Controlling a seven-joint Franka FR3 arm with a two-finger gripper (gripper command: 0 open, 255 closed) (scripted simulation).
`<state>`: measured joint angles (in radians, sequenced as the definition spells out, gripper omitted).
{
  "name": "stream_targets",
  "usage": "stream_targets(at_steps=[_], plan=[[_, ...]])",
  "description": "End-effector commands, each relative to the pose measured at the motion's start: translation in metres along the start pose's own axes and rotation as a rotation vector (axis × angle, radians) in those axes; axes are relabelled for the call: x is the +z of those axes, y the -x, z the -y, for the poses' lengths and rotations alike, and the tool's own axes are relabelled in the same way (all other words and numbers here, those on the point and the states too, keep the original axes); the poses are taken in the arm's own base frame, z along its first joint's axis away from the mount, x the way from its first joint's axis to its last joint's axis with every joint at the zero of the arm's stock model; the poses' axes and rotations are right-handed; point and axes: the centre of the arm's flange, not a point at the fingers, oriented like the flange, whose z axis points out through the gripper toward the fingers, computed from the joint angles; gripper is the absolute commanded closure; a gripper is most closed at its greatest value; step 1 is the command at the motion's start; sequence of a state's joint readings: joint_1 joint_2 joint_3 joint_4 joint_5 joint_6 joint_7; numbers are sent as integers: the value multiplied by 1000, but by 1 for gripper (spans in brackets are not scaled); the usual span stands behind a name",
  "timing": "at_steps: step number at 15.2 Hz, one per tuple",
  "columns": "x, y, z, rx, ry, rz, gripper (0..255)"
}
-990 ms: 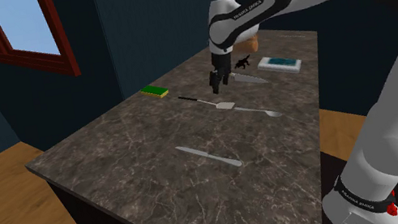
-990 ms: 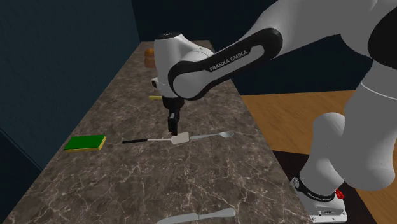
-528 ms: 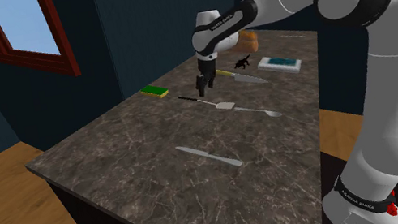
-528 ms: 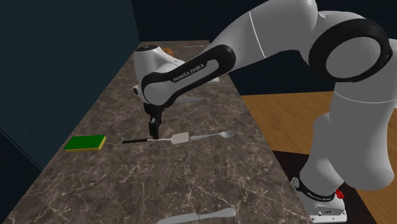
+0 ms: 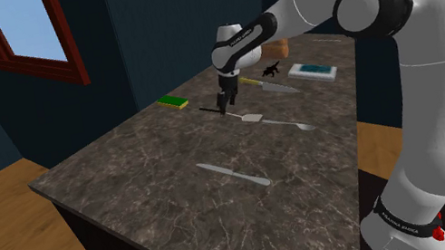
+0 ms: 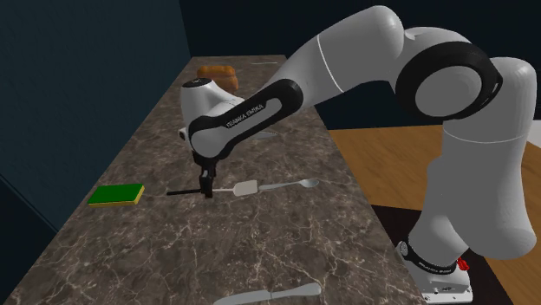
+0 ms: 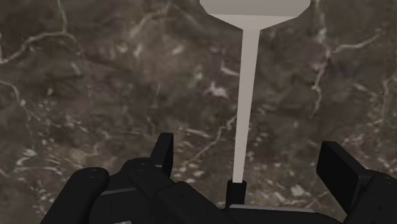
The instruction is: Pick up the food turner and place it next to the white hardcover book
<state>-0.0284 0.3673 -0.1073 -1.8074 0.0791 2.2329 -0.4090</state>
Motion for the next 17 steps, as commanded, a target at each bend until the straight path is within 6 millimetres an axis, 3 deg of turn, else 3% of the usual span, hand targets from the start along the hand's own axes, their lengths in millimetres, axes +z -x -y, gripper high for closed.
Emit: stream_targets(at_steps=[1,8,9,17], plan=[[9,0,0,0,0,0,0],[9,0,0,0,0,0,0],[9,0,0,0,0,0,255],[9,0,0,0,0,0,255]])
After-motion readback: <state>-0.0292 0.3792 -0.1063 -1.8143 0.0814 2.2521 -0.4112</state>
